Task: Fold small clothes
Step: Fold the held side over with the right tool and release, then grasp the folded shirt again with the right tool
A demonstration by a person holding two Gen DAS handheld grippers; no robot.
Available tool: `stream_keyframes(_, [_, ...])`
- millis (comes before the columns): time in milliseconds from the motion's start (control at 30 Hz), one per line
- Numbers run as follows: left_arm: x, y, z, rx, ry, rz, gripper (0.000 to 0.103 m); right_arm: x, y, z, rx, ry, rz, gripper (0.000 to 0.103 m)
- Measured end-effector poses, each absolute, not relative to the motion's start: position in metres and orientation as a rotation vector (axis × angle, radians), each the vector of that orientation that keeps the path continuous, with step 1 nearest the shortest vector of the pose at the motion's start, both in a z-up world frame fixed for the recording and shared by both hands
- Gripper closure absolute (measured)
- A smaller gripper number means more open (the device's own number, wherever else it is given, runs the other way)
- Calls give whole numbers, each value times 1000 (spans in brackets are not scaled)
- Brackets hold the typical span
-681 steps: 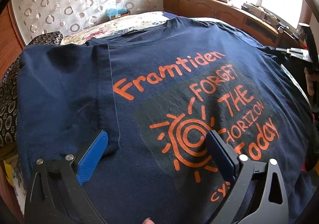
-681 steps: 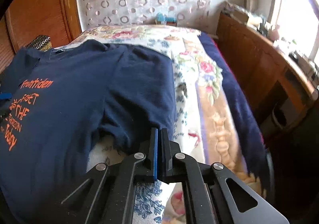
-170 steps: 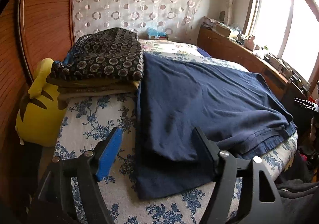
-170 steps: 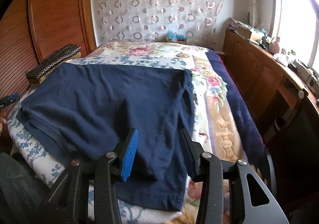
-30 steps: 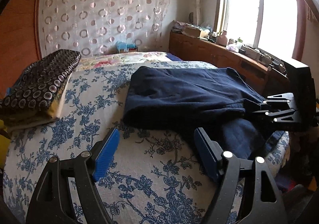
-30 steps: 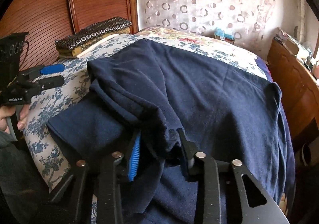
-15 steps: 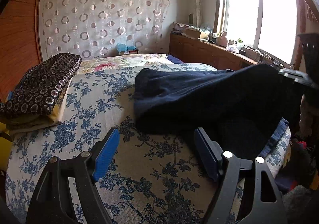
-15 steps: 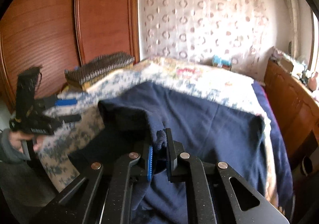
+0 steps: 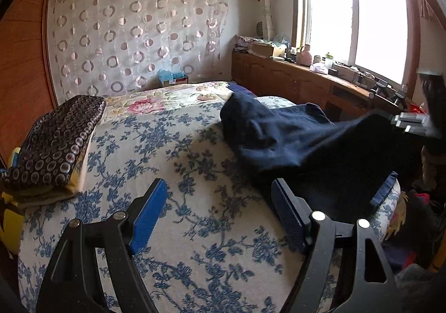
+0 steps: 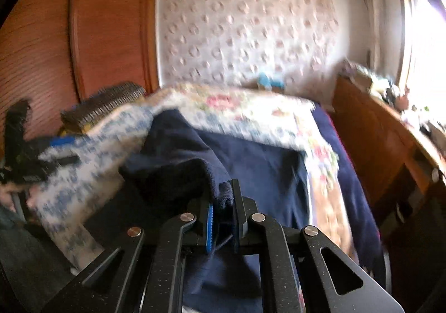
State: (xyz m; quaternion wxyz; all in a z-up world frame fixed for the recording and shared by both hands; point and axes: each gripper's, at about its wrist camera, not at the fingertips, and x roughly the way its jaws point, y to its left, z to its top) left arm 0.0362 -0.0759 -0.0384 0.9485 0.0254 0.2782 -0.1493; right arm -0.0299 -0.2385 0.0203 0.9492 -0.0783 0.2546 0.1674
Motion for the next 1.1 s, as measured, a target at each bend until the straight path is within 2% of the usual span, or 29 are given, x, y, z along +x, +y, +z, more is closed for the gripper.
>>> stream_keyframes(167, [40,-85,-33,56,576,-324,25,-28,-254,-10,-131,596,280,93])
stream_keyframes(467, [39,-102,-26,77,548,-337,25,-53,-258,16,-141,533,273,93])
stream_keyframes(633, [44,-114,-26,83,567,-368,25,-44,-258,-17,-187,631,237,93])
stream_keyframes(733, [48,-118,-25,84,571,-381,25,-44,-260,-32,-205,693,213,78])
stream_keyframes(800, [50,-120,-24,84,572,-387,25,-48,-258,-35,-236,693,197,71])
stream_keyframes(867, [49,-122,-25,79,572,-388,25,-54,-258,-32,-244,679,200,56])
stream_keyframes(1100, [45,-126,-31,93,577,-386,25,-56,-256,-10,-216,600,247,52])
